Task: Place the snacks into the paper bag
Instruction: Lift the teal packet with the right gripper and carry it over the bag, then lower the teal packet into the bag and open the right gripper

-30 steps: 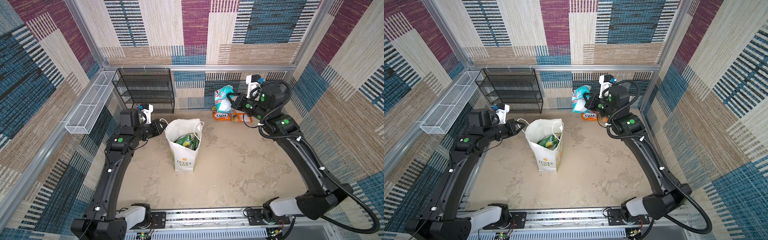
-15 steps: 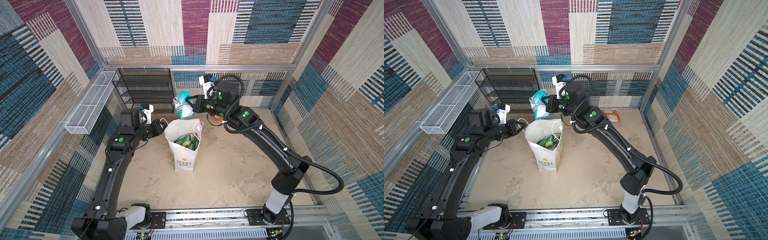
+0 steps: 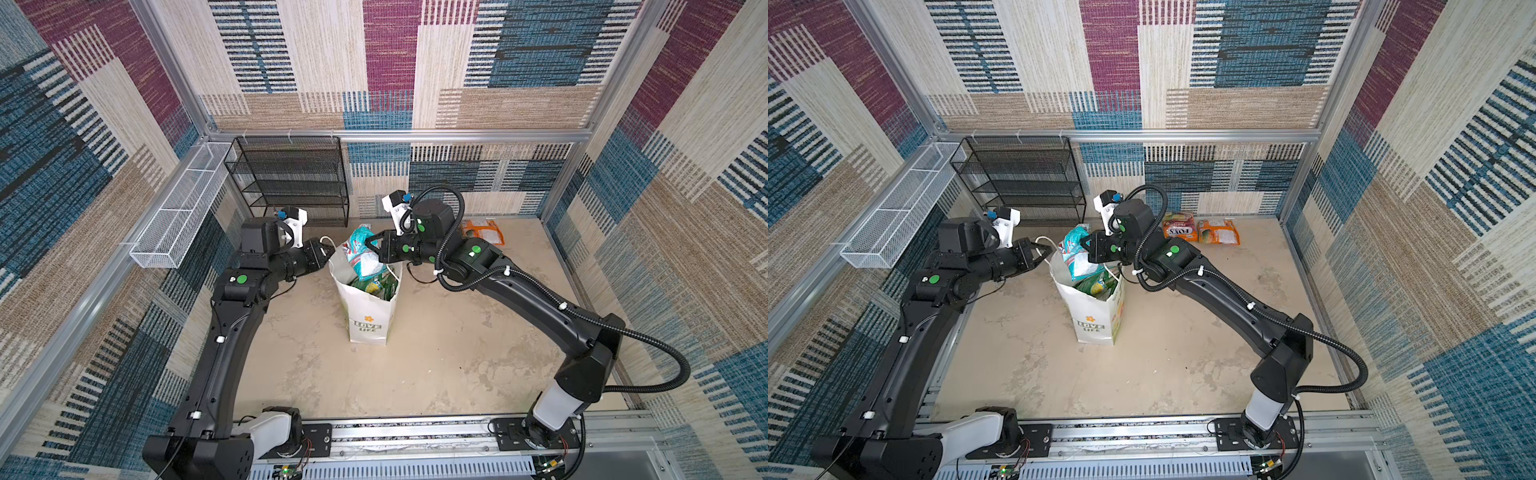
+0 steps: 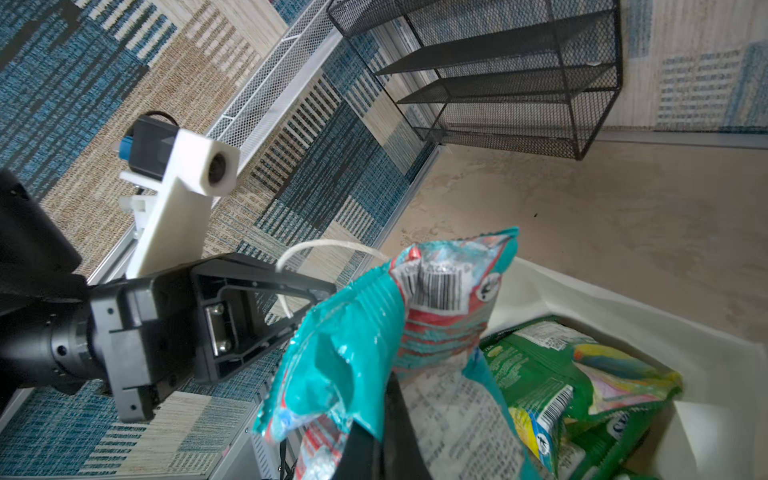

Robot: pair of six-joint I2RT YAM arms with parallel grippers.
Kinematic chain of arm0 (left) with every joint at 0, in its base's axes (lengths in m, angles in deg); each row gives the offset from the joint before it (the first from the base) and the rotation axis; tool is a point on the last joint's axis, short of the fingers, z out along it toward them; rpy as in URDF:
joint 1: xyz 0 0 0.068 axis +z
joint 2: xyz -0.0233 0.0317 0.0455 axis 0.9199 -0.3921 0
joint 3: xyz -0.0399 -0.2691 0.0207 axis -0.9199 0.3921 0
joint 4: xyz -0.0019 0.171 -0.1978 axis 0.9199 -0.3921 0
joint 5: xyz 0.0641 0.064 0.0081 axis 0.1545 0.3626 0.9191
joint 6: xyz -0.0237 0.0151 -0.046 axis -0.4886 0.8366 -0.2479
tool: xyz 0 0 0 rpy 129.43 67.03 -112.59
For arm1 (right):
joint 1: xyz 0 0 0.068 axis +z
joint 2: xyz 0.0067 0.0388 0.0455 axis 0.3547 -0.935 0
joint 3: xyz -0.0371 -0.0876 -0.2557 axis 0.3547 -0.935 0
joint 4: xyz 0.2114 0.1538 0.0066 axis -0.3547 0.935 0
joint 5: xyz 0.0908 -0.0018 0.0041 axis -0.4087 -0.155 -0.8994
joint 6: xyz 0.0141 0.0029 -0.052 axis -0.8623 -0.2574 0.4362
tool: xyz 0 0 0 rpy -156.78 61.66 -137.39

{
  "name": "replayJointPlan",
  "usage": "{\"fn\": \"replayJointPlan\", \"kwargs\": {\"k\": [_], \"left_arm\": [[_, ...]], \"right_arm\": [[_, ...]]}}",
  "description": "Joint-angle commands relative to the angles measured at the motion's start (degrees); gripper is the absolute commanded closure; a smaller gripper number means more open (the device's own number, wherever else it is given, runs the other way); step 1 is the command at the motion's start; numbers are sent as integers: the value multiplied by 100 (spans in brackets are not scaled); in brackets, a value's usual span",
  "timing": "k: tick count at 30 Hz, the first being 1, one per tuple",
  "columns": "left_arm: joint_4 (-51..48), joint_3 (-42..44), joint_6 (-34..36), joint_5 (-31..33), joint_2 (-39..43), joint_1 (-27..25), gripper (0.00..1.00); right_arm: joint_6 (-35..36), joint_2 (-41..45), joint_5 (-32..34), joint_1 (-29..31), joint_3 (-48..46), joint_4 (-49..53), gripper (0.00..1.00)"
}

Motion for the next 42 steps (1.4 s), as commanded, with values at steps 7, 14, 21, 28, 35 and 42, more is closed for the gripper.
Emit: {"fn": "replayJointPlan", "kwargs": {"k": [7, 14, 21, 28, 35, 42], "left_arm": [[186, 6, -56, -88, -4, 0, 98], [188, 6, -46, -74, -1, 0, 98], [181, -3, -45, -84, 0, 7, 98], [197, 6, -59, -85, 22, 12, 98], [204, 6, -56, -107, 2, 12, 98], [231, 10, -63, -115, 58, 20, 98]], "right_arm": [[222, -282, 357, -7, 317, -1, 100], [286, -816, 388, -7, 733, 385, 100], [428, -895, 672, -7, 582, 615, 100], [708, -1033, 940, -7, 471, 858, 100], [824, -1379, 1106, -7, 474, 965, 100], [837, -1774, 1074, -3, 395, 1106, 98]]}}
